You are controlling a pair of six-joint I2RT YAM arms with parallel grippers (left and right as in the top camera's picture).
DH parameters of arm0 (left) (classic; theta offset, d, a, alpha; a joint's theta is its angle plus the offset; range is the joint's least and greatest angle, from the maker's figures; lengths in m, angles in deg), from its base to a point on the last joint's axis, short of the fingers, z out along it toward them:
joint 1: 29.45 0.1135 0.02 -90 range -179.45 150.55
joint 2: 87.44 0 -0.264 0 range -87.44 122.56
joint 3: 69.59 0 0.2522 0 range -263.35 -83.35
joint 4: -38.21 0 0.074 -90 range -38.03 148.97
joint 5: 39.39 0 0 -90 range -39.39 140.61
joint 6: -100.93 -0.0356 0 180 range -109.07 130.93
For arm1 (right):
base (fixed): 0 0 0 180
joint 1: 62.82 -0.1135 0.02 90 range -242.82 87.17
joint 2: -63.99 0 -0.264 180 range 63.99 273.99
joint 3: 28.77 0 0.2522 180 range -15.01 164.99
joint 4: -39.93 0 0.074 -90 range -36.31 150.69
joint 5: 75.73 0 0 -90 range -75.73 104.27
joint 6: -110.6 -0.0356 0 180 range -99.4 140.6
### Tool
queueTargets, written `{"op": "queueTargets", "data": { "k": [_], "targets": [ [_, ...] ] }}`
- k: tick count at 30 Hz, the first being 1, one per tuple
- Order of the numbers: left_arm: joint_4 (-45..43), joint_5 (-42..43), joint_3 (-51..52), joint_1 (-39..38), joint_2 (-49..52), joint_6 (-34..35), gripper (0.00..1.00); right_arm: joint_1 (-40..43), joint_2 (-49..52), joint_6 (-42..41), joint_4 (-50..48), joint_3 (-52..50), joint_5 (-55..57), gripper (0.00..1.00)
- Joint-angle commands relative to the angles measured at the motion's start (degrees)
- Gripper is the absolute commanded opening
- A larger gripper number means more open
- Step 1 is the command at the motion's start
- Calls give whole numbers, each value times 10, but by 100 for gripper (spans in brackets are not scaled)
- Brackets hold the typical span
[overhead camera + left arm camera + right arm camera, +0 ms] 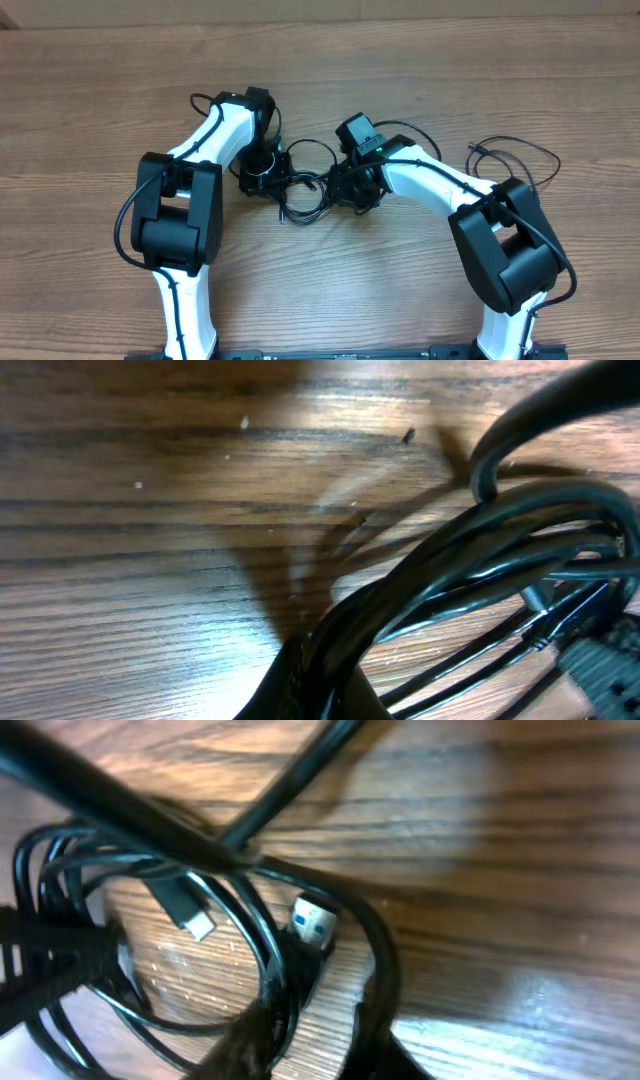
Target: Untangle cables
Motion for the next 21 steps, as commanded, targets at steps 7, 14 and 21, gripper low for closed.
{"op": "queueTargets", "data": {
  "k": [7,14,21],
  "targets": [
    [-4,-43,17,37,6,2,4,56,10,0,8,-1,10,4],
    [14,-44,17,63,6,2,63,75,10,1,7,-1,10,4],
    [11,-52,17,67,6,2,69,74,10,7,5,-1,10,4]
  ]
}}
